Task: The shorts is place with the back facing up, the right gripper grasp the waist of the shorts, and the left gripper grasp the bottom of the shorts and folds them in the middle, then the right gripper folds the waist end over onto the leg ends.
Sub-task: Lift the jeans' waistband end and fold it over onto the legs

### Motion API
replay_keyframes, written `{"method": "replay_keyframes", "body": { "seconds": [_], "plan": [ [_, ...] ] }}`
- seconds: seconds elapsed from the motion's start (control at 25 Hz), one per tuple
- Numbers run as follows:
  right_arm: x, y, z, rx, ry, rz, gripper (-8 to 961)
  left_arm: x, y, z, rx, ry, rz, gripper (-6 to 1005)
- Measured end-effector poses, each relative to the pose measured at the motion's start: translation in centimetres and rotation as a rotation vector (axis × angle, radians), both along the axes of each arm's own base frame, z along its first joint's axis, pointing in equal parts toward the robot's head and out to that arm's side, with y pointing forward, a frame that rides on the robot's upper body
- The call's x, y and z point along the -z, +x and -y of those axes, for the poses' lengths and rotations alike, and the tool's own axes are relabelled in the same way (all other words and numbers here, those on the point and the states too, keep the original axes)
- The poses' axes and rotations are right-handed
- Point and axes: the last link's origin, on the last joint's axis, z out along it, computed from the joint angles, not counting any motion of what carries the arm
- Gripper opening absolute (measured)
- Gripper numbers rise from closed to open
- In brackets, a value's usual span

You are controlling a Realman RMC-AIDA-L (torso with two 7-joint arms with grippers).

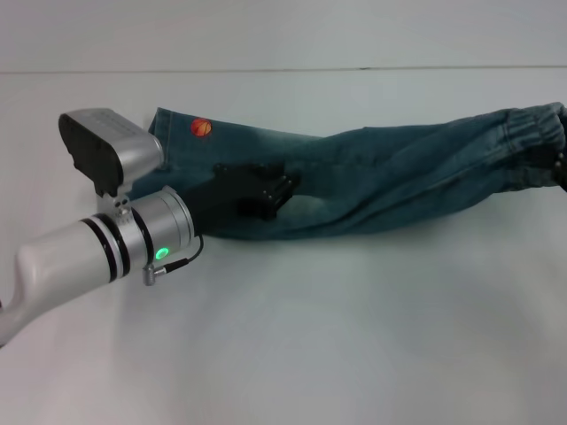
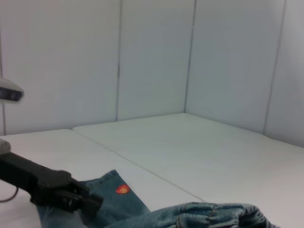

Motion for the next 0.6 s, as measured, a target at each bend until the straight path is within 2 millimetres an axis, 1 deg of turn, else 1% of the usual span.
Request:
{"method": "replay_keyframes", "body": {
  "seconds": [0.2, 0.36, 0.6],
  "plan": [
    [-0.3, -2.1, -1.1, -0.055, -0.038, 0.035, 75, 0.2, 0.3, 0.5, 0.010, -0.001, 0.035, 162],
    [-0.2, -4.5, -2.5, -0.117, -0.071, 0.061, 68, 0.6, 0.1, 1.2, 0.012, -0.011, 0.049, 124],
    [0.4, -8.9, -5.5, -0.228, -0.103, 0.116, 65, 1.1, -0.4, 2.4, 0.000, -0.031, 0.072, 67]
  ]
}}
